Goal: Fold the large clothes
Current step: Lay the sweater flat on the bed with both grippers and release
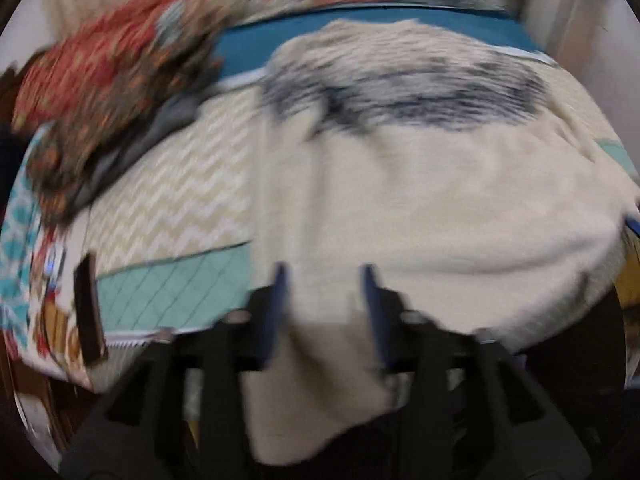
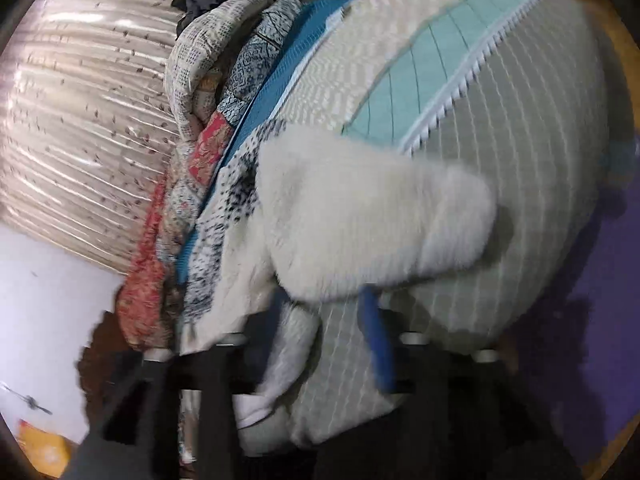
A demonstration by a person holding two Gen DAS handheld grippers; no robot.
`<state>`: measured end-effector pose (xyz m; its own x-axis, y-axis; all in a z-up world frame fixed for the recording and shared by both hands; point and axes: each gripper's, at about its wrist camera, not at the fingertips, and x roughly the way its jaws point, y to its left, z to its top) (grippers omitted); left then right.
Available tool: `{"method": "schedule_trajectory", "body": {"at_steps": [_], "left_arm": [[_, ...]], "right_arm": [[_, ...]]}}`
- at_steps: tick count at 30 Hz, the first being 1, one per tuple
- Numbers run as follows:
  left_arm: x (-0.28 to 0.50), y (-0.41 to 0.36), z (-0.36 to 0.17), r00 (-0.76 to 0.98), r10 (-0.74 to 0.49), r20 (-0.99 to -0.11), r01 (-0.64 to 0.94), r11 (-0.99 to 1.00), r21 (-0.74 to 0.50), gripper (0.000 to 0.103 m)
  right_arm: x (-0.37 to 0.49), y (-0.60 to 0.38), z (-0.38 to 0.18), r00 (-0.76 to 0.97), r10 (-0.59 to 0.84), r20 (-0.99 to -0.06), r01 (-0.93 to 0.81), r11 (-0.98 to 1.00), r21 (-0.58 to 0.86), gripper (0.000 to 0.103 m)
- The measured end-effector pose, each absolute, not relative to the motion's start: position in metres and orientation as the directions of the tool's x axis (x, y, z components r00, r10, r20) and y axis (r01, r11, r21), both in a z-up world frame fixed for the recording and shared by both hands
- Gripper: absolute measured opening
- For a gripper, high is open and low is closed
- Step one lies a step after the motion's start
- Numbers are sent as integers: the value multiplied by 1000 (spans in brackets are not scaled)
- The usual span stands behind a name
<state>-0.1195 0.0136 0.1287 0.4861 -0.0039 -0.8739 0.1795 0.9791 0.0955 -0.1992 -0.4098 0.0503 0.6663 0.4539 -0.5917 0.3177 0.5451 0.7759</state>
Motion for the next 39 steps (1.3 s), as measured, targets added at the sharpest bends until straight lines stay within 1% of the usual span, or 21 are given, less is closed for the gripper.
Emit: {"method": "schedule_trajectory", "body": {"at_steps": [1,4,5,6,7,8,9,10,12,15,18,23,24,25,26,27,29,31,35,37,39], "left_arm": [[-125,-1,129,496,-42,-867,240,966,91,63],[-134,-49,115,496,-74,-865,378,916,138,64],[-134,-67,107,489,-75,-869,414,897,155,64],[-133,-77,99,480,-68,-875,436,884,170,64],[-130,-85,88,458,-47,-888,449,874,185,64],[-128,-88,81,439,-37,-898,454,871,186,64],[-127,-86,77,431,-33,-902,456,870,186,64],[-126,-86,75,430,-17,-903,445,874,195,64],[-125,-76,76,434,-9,-901,414,890,190,64],[-128,-60,73,419,0,-908,376,910,173,64],[-132,-43,70,399,21,-917,346,922,171,64],[-132,-22,67,387,31,-922,304,939,160,64],[-133,-20,68,393,31,-919,289,944,156,64],[-133,-16,70,397,33,-917,271,951,151,64],[-134,-14,71,399,33,-917,258,955,147,64],[-135,-9,73,400,32,-916,246,959,141,64],[-138,-6,77,403,14,-915,241,963,121,64],[-143,-5,78,401,-18,-916,244,966,88,64],[-142,-2,64,368,-29,-930,232,971,62,64],[-137,5,58,348,-34,-937,215,976,45,64],[-140,15,67,366,-66,-928,199,980,9,64]], "right_arm": [[-194,-407,44,665,463,-586,321,530,785,30],[-176,-430,42,662,398,-635,349,586,731,29],[-168,-434,48,666,335,-667,348,650,675,44],[-156,-441,61,672,214,-709,359,743,564,60],[-149,-449,81,710,13,-704,379,835,399,60],[-148,-458,96,744,-104,-660,408,853,325,60],[-149,-465,102,756,-145,-638,430,845,318,60],[-153,-475,109,773,-131,-621,436,820,370,59],[-165,-478,108,798,-26,-602,378,800,466,46],[-196,-445,94,792,272,-546,151,780,607,32],[-211,-394,82,711,439,-549,-38,804,594,25],[-176,-335,48,552,498,-669,-117,841,528,24],[-165,-331,36,481,537,-693,-129,825,550,26],[-158,-325,37,465,530,-709,-104,828,550,34],[-156,-325,38,451,526,-721,-69,826,559,73],[-157,-331,41,435,553,-711,-37,800,599,78],[-175,-345,67,462,559,-689,-24,784,620,79],[-196,-356,85,469,469,-748,19,842,540,79],[-207,-375,47,400,385,-832,195,851,487,78],[-203,-381,26,401,409,-820,295,789,538,73],[-209,-390,29,468,400,-788,341,741,579,64]]}}
